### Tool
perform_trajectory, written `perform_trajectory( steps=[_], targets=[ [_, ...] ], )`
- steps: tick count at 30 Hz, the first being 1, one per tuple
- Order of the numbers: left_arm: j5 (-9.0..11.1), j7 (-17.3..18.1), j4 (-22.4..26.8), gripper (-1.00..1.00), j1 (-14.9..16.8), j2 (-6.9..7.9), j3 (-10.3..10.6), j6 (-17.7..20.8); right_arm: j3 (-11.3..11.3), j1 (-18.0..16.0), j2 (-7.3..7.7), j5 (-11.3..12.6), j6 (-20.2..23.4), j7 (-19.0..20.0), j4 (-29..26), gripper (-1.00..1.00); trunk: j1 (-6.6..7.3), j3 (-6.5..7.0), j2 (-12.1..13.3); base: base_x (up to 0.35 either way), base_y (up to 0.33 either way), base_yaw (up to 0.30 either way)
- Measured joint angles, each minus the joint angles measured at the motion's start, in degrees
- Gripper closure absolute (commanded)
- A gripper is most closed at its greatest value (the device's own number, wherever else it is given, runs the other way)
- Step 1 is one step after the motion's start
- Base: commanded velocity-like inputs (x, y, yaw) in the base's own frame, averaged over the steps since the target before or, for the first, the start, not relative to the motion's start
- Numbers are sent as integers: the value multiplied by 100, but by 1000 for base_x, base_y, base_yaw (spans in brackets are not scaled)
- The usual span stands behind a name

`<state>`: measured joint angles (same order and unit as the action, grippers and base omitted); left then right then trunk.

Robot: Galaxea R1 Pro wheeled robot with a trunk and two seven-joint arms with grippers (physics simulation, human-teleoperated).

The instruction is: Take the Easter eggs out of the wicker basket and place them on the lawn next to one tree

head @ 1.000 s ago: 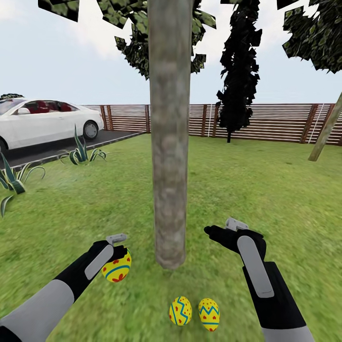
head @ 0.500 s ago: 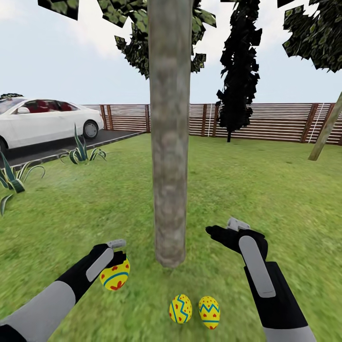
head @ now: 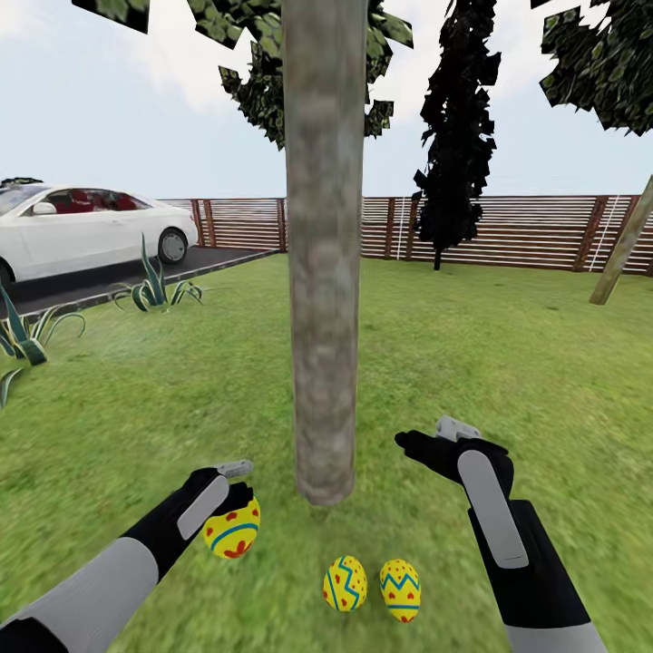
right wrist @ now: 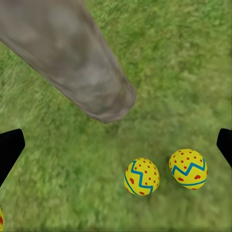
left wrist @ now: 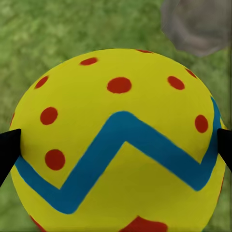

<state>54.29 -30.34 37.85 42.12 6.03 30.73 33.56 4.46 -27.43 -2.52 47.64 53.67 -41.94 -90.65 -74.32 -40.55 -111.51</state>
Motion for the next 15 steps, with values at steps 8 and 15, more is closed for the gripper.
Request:
perform_trajectory(
  steps=[8, 15],
  targets=[
    [-33, -13, 0, 100, 0, -39, 0, -7, 5, 6, -2, 0, 0, 0, 0, -100, -176, -144, -321, 0, 0, 0],
    [-48, 70, 0, 100, 0, -67, 3, -22, 8, 6, -2, 5, 0, 0, 0, -100, -330, -269, -602, 0, 0, 0]
  ],
)
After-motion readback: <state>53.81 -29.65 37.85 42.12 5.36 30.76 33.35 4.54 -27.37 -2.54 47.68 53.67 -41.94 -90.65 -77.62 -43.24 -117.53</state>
